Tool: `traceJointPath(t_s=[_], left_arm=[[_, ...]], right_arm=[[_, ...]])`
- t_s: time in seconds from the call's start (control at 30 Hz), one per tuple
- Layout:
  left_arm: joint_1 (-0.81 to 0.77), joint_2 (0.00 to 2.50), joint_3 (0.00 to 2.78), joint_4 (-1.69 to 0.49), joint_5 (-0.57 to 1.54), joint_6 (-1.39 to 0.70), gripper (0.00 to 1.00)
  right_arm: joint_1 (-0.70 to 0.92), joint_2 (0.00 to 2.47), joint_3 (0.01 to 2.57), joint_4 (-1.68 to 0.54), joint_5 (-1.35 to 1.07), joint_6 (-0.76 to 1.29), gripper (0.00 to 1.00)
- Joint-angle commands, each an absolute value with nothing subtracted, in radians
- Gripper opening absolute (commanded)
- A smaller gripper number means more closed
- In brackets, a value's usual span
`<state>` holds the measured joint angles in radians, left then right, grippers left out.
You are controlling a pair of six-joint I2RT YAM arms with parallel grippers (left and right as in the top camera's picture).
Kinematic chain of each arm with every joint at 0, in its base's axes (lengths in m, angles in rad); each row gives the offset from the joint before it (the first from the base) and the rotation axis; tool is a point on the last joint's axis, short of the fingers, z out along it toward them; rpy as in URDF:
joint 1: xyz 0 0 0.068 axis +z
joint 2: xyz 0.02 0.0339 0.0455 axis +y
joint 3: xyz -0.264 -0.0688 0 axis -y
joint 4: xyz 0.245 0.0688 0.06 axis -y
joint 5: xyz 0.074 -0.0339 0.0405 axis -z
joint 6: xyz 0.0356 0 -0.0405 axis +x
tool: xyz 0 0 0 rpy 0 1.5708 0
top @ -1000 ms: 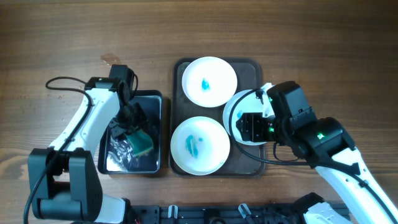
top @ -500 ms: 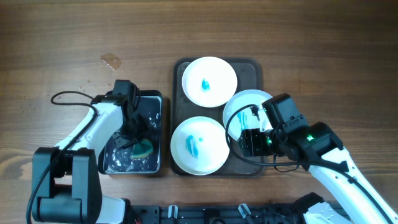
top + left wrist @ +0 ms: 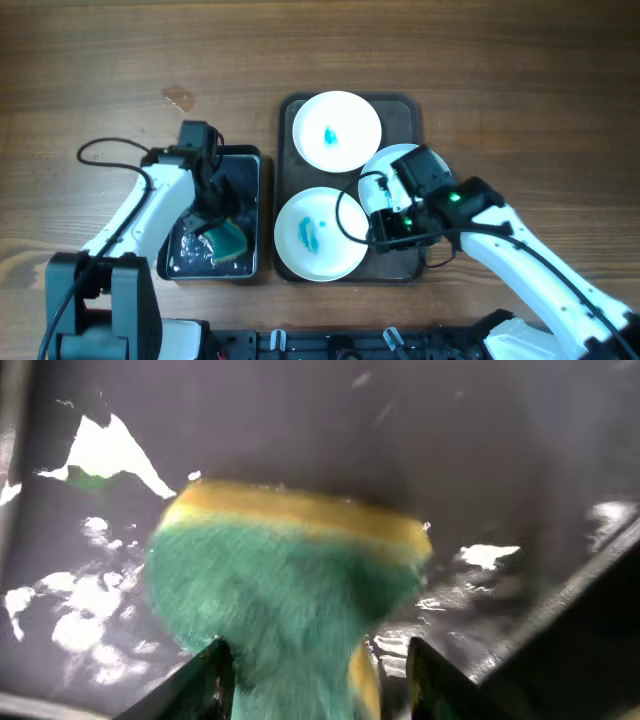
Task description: Clean dirty plates on tray and stack at the side
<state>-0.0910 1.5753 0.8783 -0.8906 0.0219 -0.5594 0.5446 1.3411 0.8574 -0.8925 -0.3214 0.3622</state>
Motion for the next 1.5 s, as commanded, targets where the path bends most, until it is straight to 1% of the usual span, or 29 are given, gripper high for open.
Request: traceJointPath(t_s=[0.0, 0.13, 0.2, 0.27, 0.3, 0.47, 0.57, 0.67, 0.73, 0.8, 0.83, 0.93, 0.97, 1.0, 1.03, 1.1, 1.17, 1.2, 1.23, 1.27, 1.3, 1.37, 1.4, 1.47], left_arm=[[-0.104, 1.592, 0.791, -0.847, 0.030, -0.559, 0.53], [-0.100, 1.572, 0.846, -0.911, 0.049, -0.558, 0.49], [-0.100, 1.546, 0.900, -0.959, 0.049, -0.558, 0.42], [-0.100, 1.530, 0.927, -0.996, 0.052, -0.558, 0.53], [-0.100, 1.520, 0.943, -1.028, 0.056, -0.558, 0.54], [-0.100, 1.483, 0.952, -1.089, 0.052, -0.554, 0.56], [-0.102, 1.487, 0.917, -1.055, 0.032, -0.554, 0.56], [-0.103, 1.487, 0.831, -0.969, 0.033, -0.559, 0.53], [-0.103, 1.487, 0.781, -0.900, 0.033, -0.577, 0.44], [-0.103, 1.487, 0.763, -0.878, 0.033, -0.586, 0.26], [-0.103, 1.487, 0.763, -0.878, 0.033, -0.586, 0.24], [-0.103, 1.487, 0.763, -0.878, 0.033, -0.585, 0.21], [-0.103, 1.487, 0.763, -0.883, 0.034, -0.585, 0.24], [-0.103, 1.487, 0.763, -0.902, 0.042, -0.585, 0.47], [-0.103, 1.487, 0.763, -0.919, 0.045, -0.585, 0.54], [-0.103, 1.487, 0.763, -0.920, 0.043, -0.586, 0.54], [-0.103, 1.487, 0.763, -0.897, 0.043, -0.592, 0.47], [-0.103, 1.487, 0.763, -0.893, 0.044, -0.596, 0.41], [-0.103, 1.487, 0.763, -0.890, 0.043, -0.611, 0.35], [-0.103, 1.487, 0.763, -0.883, 0.044, -0.617, 0.26], [-0.103, 1.487, 0.763, -0.876, 0.043, -0.618, 0.21], [-0.103, 1.487, 0.763, -0.864, 0.036, -0.614, 0.08], [-0.103, 1.487, 0.763, -0.864, 0.034, -0.610, 0.04], [-0.103, 1.486, 0.763, -0.865, 0.036, -0.594, 0.04]], right_arm=[[0.587, 1.391, 0.858, -0.875, -0.337, 0.414, 0.58], [0.595, 1.399, 0.858, -0.880, -0.299, 0.466, 0.58], [0.595, 1.399, 0.858, -0.883, -0.276, 0.486, 0.58], [0.595, 1.399, 0.858, -0.883, -0.277, 0.501, 0.59], [0.595, 1.399, 0.858, -0.882, -0.274, 0.500, 0.59], [0.595, 1.399, 0.858, -0.889, -0.258, 0.501, 0.59], [0.595, 1.399, 0.858, -0.906, -0.258, 0.526, 0.59], [0.595, 1.399, 0.858, -0.932, -0.263, 0.527, 0.60], [0.595, 1.399, 0.858, -0.928, -0.262, 0.523, 0.60], [0.595, 1.399, 0.858, -0.920, -0.262, 0.523, 0.60], [0.595, 1.399, 0.858, -0.917, -0.262, 0.523, 0.60], [0.595, 1.399, 0.858, -0.905, -0.262, 0.522, 0.60], [0.595, 1.399, 0.858, -0.901, -0.262, 0.522, 0.60], [0.595, 1.399, 0.858, -0.901, -0.262, 0.521, 0.60], [0.595, 1.399, 0.858, -0.901, -0.263, 0.514, 0.60], [0.595, 1.399, 0.858, -0.900, -0.262, 0.497, 0.60], [0.595, 1.399, 0.858, -0.901, -0.262, 0.497, 0.60], [0.595, 1.399, 0.858, -0.901, -0.262, 0.497, 0.60], [0.595, 1.399, 0.858, -0.901, -0.262, 0.498, 0.60], [0.595, 1.399, 0.858, -0.900, -0.262, 0.500, 0.60], [0.595, 1.399, 0.858, -0.899, -0.262, 0.500, 0.60], [0.595, 1.399, 0.858, -0.894, -0.262, 0.501, 0.60], [0.595, 1.399, 0.858, -0.892, -0.262, 0.501, 0.60], [0.595, 1.399, 0.857, -0.885, -0.262, 0.501, 0.60]])
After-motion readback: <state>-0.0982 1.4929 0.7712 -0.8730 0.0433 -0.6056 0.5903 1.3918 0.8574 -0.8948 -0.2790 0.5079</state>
